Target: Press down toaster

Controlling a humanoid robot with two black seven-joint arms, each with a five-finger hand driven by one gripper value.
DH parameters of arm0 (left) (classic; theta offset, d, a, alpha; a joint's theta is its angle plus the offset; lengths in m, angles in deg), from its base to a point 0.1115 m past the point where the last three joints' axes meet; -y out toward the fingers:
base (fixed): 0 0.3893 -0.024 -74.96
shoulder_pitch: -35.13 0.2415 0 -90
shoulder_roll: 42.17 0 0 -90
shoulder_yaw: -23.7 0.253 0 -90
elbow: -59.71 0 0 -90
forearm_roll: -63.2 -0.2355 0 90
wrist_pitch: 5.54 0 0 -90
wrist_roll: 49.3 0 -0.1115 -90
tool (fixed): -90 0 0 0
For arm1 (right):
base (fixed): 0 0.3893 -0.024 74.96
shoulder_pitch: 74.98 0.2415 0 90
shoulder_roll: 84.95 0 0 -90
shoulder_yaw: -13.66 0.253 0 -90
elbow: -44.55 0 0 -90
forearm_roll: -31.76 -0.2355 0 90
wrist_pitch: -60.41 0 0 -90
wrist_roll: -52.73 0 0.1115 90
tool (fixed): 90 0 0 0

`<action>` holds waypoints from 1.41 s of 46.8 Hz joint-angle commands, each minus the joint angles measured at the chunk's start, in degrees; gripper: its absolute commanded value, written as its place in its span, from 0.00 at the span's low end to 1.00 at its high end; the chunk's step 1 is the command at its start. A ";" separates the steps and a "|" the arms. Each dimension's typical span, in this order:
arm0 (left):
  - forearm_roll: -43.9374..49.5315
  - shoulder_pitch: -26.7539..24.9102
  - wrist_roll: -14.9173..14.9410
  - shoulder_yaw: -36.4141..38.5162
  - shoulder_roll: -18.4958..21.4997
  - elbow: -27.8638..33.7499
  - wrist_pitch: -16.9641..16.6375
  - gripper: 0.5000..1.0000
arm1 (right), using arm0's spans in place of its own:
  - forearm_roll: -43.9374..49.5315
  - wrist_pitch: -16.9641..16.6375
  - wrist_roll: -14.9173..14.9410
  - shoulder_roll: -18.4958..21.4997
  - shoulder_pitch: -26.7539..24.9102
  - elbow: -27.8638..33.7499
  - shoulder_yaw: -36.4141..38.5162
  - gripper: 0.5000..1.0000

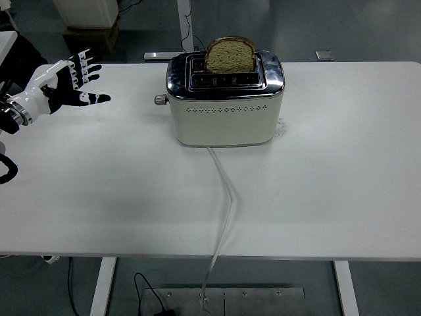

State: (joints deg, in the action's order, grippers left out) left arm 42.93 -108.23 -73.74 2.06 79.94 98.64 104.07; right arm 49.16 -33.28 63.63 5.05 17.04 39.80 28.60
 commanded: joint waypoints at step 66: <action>33.81 4.41 -0.53 -6.48 -20.07 -18.54 -2.29 1.00 | -0.08 0.00 0.00 0.00 0.09 -0.09 0.00 1.00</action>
State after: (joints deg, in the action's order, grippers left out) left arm 76.75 -103.83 -74.27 -4.05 59.87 80.08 101.69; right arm 49.13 -33.28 63.63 5.05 17.09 39.77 28.61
